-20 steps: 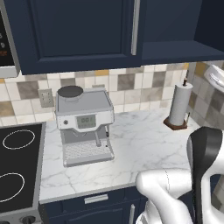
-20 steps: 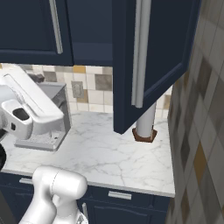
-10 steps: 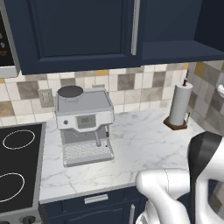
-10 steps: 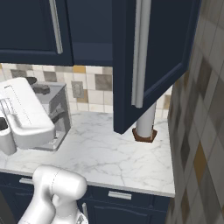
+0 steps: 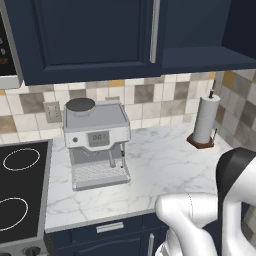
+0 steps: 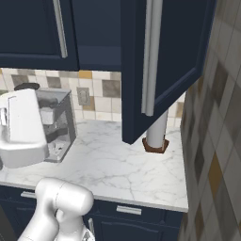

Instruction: Close all open cabinet doors.

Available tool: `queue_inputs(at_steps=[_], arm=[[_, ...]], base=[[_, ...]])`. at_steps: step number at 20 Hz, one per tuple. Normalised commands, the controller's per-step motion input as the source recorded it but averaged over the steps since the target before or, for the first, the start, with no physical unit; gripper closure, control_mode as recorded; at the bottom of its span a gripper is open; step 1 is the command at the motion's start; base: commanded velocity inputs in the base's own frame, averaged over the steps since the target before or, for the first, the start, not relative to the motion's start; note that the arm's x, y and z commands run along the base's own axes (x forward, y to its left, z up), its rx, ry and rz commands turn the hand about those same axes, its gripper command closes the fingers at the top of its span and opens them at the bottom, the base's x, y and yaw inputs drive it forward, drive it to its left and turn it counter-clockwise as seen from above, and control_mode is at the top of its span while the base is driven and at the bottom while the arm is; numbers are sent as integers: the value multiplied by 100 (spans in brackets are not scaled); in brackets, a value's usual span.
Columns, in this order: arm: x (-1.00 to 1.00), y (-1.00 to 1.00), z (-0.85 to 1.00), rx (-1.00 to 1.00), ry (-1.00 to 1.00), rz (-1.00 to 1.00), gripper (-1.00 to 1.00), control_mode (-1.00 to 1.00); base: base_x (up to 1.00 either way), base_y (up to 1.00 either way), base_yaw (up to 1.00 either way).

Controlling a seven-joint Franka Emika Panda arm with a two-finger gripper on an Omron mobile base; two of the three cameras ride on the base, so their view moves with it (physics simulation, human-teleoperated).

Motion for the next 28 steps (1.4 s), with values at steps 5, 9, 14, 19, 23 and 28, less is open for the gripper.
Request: queue_inputs(at_steps=[5,9,14,19,23,28], arm=[[-10,-33,-11,-11,0,0,-100,-100],[-3,-20,-4,-10,0,-2,-100,-100],[15,-15,0,-9,0,-6,-100,-100],[18,-20,-7,-4,7,-12,-100,-100],[18,-25,-12,0,10,-17,-100,-100],[1,-37,-6,0,6,-16,-100,-100]], base=[[0,0,0],[0,0,0],[0,0,0],[0,0,0],[0,0,0],[0,0,0]])
